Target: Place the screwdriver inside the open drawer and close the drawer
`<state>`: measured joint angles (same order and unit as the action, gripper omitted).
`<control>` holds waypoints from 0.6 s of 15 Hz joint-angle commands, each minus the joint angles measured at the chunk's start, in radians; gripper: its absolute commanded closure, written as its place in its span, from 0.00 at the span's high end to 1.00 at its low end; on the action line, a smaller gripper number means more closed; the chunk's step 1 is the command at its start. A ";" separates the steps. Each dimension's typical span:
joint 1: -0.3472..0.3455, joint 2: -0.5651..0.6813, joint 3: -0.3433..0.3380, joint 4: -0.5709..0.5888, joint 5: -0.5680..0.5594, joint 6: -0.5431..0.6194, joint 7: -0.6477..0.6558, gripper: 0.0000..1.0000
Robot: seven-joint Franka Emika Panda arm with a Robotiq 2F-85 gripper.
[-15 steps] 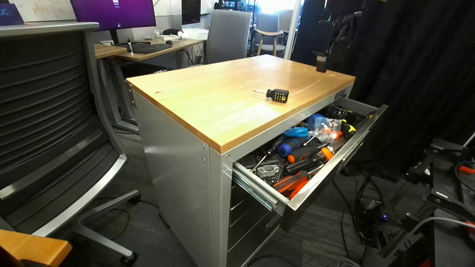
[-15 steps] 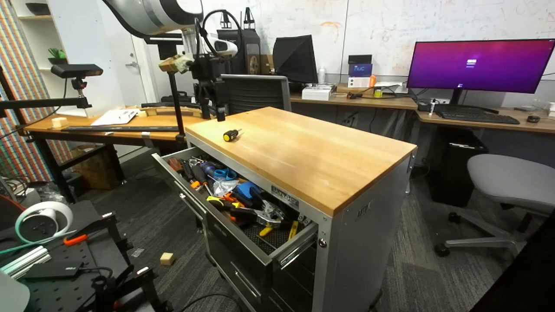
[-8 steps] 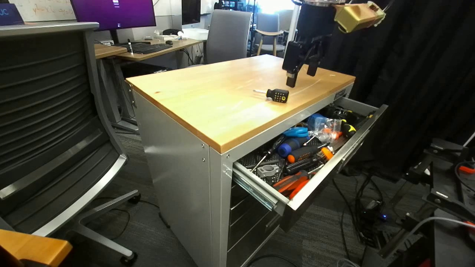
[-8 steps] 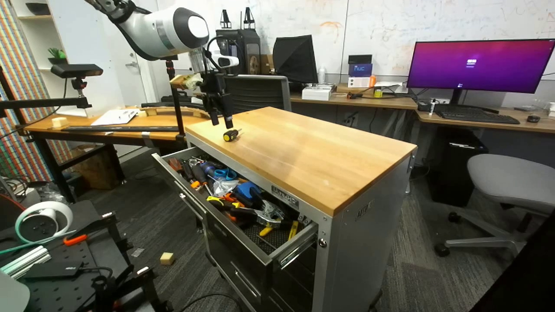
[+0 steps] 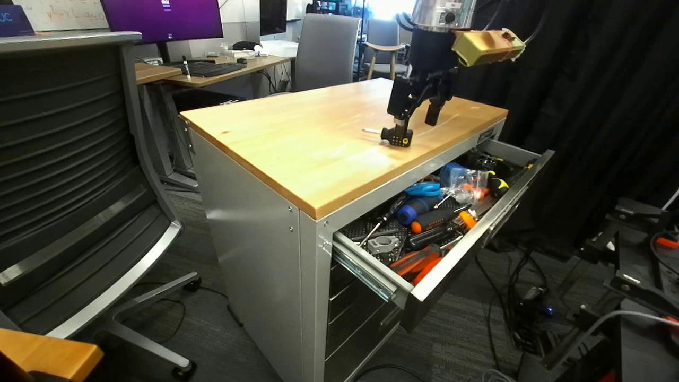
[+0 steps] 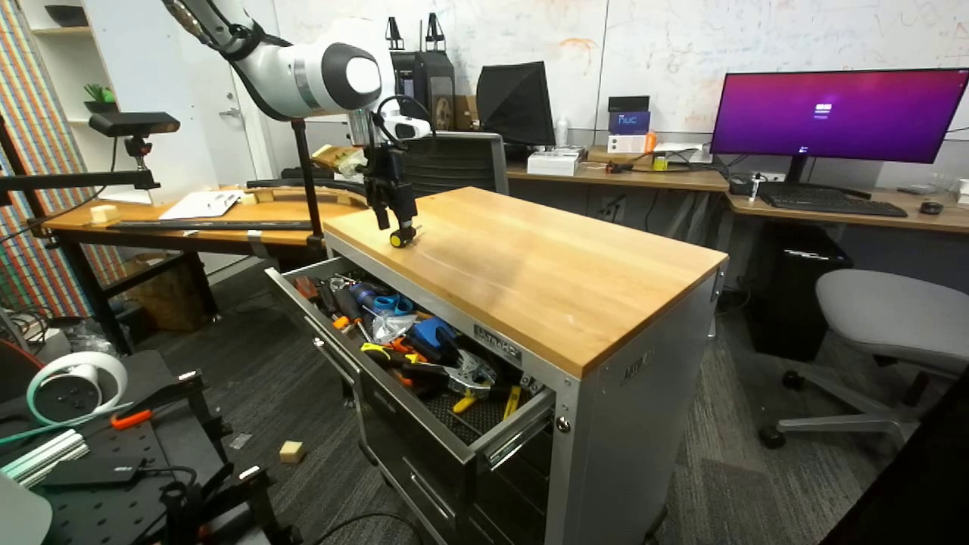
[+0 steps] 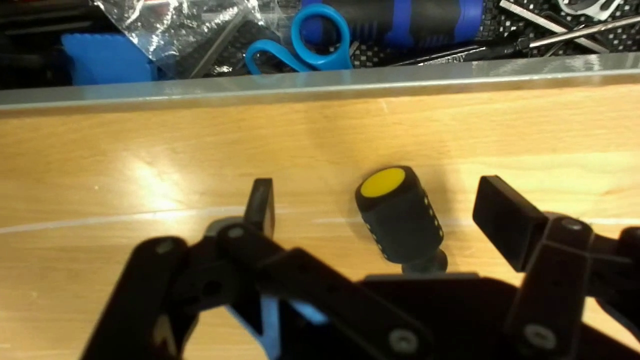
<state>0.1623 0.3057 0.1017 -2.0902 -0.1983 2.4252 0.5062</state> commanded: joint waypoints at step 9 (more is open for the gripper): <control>0.025 -0.074 -0.043 -0.163 0.010 0.171 -0.022 0.88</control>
<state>0.1662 0.2864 0.0841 -2.1716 -0.1836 2.5262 0.4916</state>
